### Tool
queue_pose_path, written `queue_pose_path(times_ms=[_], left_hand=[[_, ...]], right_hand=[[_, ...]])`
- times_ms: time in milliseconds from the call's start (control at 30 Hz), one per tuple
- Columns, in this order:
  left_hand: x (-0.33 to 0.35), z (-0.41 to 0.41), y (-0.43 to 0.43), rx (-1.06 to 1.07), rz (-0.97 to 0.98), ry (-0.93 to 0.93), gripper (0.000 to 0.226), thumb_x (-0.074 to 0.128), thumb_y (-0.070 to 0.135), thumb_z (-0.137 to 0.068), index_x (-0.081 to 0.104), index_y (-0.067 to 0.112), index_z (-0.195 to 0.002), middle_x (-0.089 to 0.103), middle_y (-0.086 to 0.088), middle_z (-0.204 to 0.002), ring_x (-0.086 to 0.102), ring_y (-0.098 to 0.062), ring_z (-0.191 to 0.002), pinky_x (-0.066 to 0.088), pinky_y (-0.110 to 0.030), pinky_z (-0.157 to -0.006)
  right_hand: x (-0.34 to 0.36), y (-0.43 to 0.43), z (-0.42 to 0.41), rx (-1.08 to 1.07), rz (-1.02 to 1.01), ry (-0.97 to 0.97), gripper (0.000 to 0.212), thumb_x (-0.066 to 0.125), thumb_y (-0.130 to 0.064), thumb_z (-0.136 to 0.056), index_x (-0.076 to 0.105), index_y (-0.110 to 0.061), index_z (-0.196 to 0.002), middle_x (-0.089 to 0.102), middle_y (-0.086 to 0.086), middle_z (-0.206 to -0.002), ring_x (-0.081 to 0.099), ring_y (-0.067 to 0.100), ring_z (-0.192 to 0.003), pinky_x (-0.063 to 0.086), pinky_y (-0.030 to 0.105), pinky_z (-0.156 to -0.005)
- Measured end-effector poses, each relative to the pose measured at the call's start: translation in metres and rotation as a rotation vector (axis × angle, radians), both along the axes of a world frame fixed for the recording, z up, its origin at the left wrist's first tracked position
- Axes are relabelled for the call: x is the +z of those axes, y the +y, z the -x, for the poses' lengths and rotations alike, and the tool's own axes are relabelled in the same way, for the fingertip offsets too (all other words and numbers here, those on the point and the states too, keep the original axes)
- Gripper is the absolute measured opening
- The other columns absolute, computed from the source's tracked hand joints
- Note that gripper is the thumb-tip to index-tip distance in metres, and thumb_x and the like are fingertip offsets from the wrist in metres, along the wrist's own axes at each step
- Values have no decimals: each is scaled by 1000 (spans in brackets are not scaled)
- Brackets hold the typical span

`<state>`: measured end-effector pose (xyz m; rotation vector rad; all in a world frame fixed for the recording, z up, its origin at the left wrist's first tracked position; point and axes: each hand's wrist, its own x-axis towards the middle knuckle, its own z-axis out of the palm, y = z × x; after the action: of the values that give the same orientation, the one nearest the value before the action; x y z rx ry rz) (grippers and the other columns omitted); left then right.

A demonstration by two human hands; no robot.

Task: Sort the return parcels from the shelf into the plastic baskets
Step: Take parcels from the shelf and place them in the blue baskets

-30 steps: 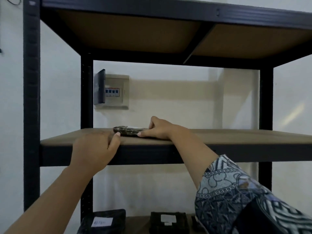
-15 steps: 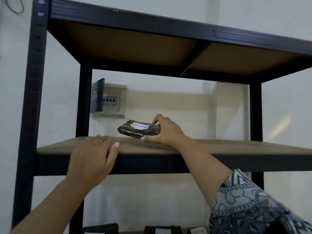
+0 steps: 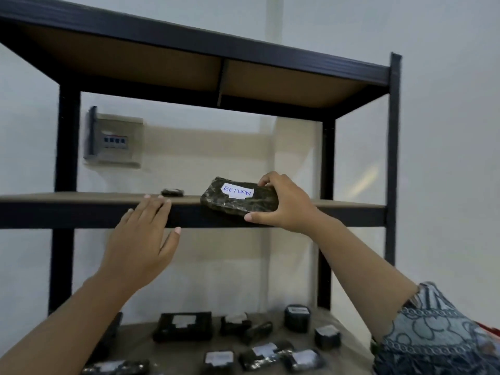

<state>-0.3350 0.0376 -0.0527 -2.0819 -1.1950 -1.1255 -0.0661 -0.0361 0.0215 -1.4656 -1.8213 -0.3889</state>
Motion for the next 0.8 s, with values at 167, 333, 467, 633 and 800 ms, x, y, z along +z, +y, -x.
queue_pose_path(times_ms=[167,333,467,633,800], left_hand=[[-36,-93,-54,-91,104,-13,80,13,54,-82,35,7,-143,34,-9,-149,22,-24,-142,27,-43,-111],[-74,-186,-100,-175,171,7,70,25,47,-87,34,7,-143,34,-10,-149,24,-25,-141,27,-43,-112],[-107,-256,-124,-267,225,75,76,17,50,-84,38,4,-140,38,-12,-146,28,-27,-139,30,-43,-110],[-142,-336,-151,-417,282,118,75,20,50,-83,42,5,-139,42,-10,-144,33,-28,-137,32,-45,-108],[-174,-411,-177,-575,334,147,79,16,52,-81,35,7,-143,36,-8,-149,24,-25,-141,25,-44,-113]], right_hand=[[-38,-80,-90,-65,37,-6,69,81,-51,-64,43,-29,-117,47,-5,-116,51,12,-102,44,30,-88],[-71,-144,-173,-174,129,-41,73,81,-50,-63,40,-30,-119,43,-6,-115,50,14,-102,47,31,-88],[-98,-184,-226,-237,176,-14,83,83,-44,-63,38,-26,-130,39,-4,-122,48,13,-108,44,26,-92],[-132,-223,-282,-384,252,17,101,83,-42,-65,27,-19,-146,32,3,-134,43,18,-120,39,28,-99],[-166,-256,-333,-523,356,37,105,80,-46,-68,21,-14,-149,26,5,-135,43,21,-114,39,25,-92]])
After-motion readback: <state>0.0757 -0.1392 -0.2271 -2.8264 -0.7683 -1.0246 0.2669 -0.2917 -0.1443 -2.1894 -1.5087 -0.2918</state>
